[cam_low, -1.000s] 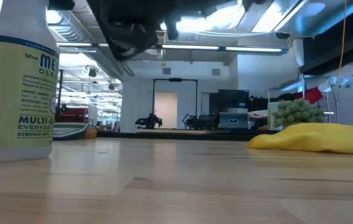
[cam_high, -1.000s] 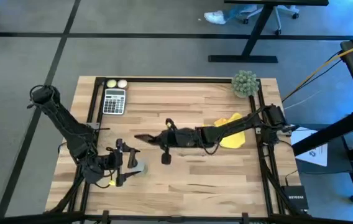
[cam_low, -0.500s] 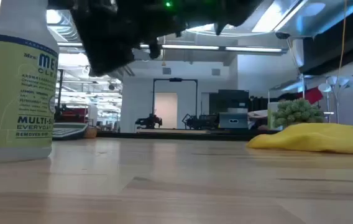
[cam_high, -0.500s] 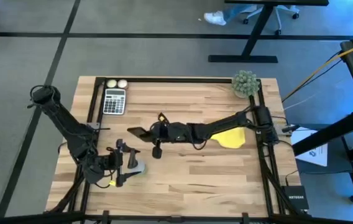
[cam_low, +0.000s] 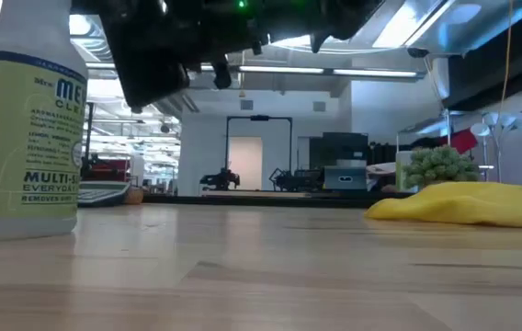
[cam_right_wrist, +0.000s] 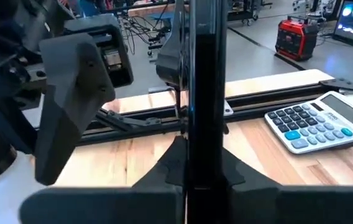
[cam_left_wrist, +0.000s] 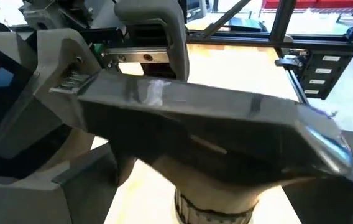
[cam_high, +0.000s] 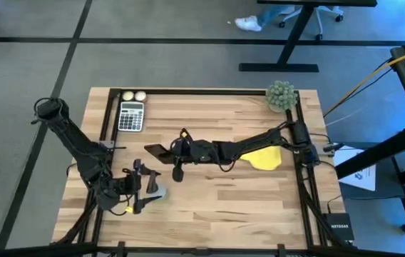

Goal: Apply microfiber cloth
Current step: Spray the back of the cellphone using the spray bottle, then wipe the back of the cellphone with a microfiber cloth

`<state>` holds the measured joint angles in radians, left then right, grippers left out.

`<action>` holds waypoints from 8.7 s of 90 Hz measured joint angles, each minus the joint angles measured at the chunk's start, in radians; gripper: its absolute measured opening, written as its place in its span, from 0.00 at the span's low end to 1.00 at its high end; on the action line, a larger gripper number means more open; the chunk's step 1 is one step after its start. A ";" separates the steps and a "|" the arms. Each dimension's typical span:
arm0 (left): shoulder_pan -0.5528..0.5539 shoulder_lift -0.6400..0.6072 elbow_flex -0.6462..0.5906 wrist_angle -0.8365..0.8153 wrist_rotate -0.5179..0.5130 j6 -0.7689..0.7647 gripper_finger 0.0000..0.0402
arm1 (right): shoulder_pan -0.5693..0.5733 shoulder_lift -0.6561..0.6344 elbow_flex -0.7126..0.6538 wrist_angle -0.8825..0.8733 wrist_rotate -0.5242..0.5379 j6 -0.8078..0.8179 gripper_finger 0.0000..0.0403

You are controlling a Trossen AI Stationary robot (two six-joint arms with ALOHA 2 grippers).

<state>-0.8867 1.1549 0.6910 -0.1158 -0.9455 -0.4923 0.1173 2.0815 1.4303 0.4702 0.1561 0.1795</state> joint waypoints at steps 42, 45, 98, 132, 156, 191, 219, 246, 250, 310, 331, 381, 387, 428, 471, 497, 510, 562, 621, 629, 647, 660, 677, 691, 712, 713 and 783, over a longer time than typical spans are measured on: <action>0.000 0.000 0.000 -0.007 0.006 0.006 0.66 | 0.000 0.000 -0.001 0.001 -0.011 -0.001 0.01; -0.001 0.000 0.000 -0.006 0.007 0.007 0.64 | 0.000 0.000 -0.001 0.001 -0.011 -0.001 0.01; 0.000 -0.001 0.000 -0.003 0.033 0.040 0.53 | 0.000 0.000 -0.001 0.000 -0.011 -0.025 0.01; -0.009 -0.063 0.000 -0.010 0.049 0.082 0.62 | 0.000 -0.050 -0.002 -0.133 0.009 -0.067 0.01; -0.009 -0.100 0.000 -0.036 0.110 0.066 0.62 | 0.001 -0.101 -0.002 -0.239 0.010 -0.080 0.01; 0.040 -0.100 0.000 -0.022 0.138 0.076 0.62 | 0.001 -0.100 -0.002 -0.259 0.009 -0.079 0.01; 0.126 -0.100 0.000 -0.012 0.273 0.108 0.73 | 0.000 -0.100 -0.002 -0.289 0.009 -0.085 0.01; 0.114 -0.106 0.000 -0.051 0.374 0.078 0.78 | 0.001 -0.099 -0.002 -0.314 0.009 -0.083 0.01; 0.106 -0.110 0.001 -0.076 0.376 0.051 0.78 | 0.001 -0.099 -0.002 -0.314 0.009 -0.082 0.01; 0.002 -0.125 0.171 -0.678 0.389 -0.345 0.78 | 0.001 -0.098 -0.002 -0.316 0.008 -0.074 0.01; -0.030 -0.125 0.268 -0.925 0.396 -0.460 0.78 | 0.003 -0.157 -0.002 -0.400 0.043 -0.107 0.01; -0.043 -0.125 0.432 -1.056 0.426 -0.481 0.78 | 0.003 -0.320 0.000 -0.670 0.087 -0.132 0.01; -0.042 -0.126 0.464 -1.095 0.422 -0.481 0.78 | 0.003 -0.355 0.000 -0.717 0.087 -0.129 0.01; -0.030 -0.127 0.581 -1.127 0.021 -0.412 0.78 | 0.021 -0.479 -0.004 -0.995 -0.003 -0.061 0.01; 0.439 -0.009 0.459 -0.311 0.248 0.311 0.78 | 0.020 -0.656 -0.566 -0.045 -0.137 -0.054 0.01; 0.669 0.145 0.387 -0.009 0.594 0.379 0.74 | 0.021 -0.658 -0.616 0.182 -0.208 -0.052 0.01; 0.663 0.142 0.389 0.098 0.622 0.388 0.74 | 0.020 -0.670 -0.617 0.162 -0.186 -0.053 0.01; 0.743 0.156 0.389 0.283 0.632 0.500 0.73 | 0.013 -0.711 -0.615 0.101 -0.139 -0.088 0.01; 0.778 0.170 0.391 0.302 0.716 0.532 0.05 | 0.000 -0.702 -0.615 0.077 -0.046 -0.135 0.13; 0.779 0.171 0.390 0.276 0.713 0.532 0.05 | 0.000 -0.712 -0.608 0.042 -0.005 -0.137 0.17; 0.780 0.172 0.390 0.205 0.678 0.525 0.05 | -0.005 -0.819 -0.476 -0.495 0.140 -0.187 0.33; 0.785 0.172 0.390 0.140 0.684 0.511 0.05 | -0.007 -0.856 -0.355 -1.076 0.329 -0.027 0.45; 0.797 0.171 0.390 0.101 0.680 0.499 0.05 | -0.028 -0.854 -0.429 -1.497 0.324 0.424 0.55; 0.796 0.171 0.390 0.095 0.681 0.499 0.05 | -0.026 -0.852 -0.622 -1.498 0.186 0.635 0.58; 0.796 0.171 0.390 0.097 0.679 0.495 0.05 | -0.027 -0.851 -0.927 -1.180 0.052 0.724 0.58; 0.796 0.171 0.390 0.097 0.679 0.495 0.05 | -0.027 -0.852 -0.940 -1.156 0.043 0.724 0.57; 0.856 0.219 0.345 0.201 0.670 0.316 0.05 | 0.234 -0.889 -0.639 -0.458 0.422 -0.137 0.01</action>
<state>-0.0303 1.3739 1.0356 0.0849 -0.2752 -0.1759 0.3509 1.1921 0.7913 0.0124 0.5784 0.0425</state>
